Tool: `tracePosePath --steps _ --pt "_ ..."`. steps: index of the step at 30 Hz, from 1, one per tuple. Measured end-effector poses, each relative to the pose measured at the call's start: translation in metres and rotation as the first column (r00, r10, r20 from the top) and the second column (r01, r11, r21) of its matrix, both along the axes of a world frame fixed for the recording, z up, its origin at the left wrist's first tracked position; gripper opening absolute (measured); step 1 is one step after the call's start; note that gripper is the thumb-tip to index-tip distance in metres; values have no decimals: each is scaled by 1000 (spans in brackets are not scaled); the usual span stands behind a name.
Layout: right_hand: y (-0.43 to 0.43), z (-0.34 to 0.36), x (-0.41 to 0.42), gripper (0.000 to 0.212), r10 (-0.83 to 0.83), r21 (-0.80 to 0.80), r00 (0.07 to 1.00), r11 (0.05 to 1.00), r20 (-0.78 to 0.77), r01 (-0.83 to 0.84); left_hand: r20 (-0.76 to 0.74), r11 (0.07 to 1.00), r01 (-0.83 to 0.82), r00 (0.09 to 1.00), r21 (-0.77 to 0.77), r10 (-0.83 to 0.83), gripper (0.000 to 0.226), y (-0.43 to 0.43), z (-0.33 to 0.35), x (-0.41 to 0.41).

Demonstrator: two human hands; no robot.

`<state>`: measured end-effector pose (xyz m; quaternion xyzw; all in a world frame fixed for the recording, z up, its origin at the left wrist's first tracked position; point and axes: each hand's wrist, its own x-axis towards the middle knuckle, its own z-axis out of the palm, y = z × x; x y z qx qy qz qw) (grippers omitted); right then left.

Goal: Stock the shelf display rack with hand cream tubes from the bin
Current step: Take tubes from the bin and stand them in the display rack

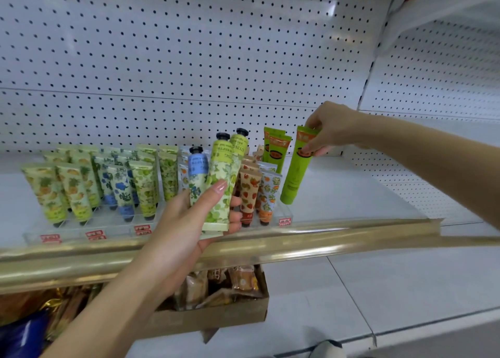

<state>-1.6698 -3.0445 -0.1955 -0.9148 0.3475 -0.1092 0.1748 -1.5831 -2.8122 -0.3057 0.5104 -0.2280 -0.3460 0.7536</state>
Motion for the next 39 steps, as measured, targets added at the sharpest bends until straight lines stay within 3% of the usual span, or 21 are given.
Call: tracePosePath --steps 12,18,26,33,35,37,39 --pt "-7 -16 11 19 53 7 998 999 34 -53 -12 999 -2 1000 -32 1 52 -1 -3 2" --pt "-7 -23 14 23 71 2 996 997 59 -71 -10 1000 -20 1000 -18 19 63 -2 -6 3" --pt "-6 -24 18 22 84 24 992 996 95 -86 -15 1000 -8 1000 -19 8 52 1 -9 2" --pt "-4 -17 10 22 73 -6 991 997 108 -73 -46 999 15 999 -35 -17 51 4 -9 -1" --pt "0 -10 4 19 57 -78 994 996 94 -50 -58 998 22 998 -52 -25 51 5 -8 -3" --pt "8 -1 -2 16 58 -139 985 990 160 -36 -77 997 27 997 -71 -33 50 5 -7 -5" --pt "23 7 -9 16 89 -21 951 996 296 -87 -105 996 31 994 -83 -40 49 5 -6 -7"
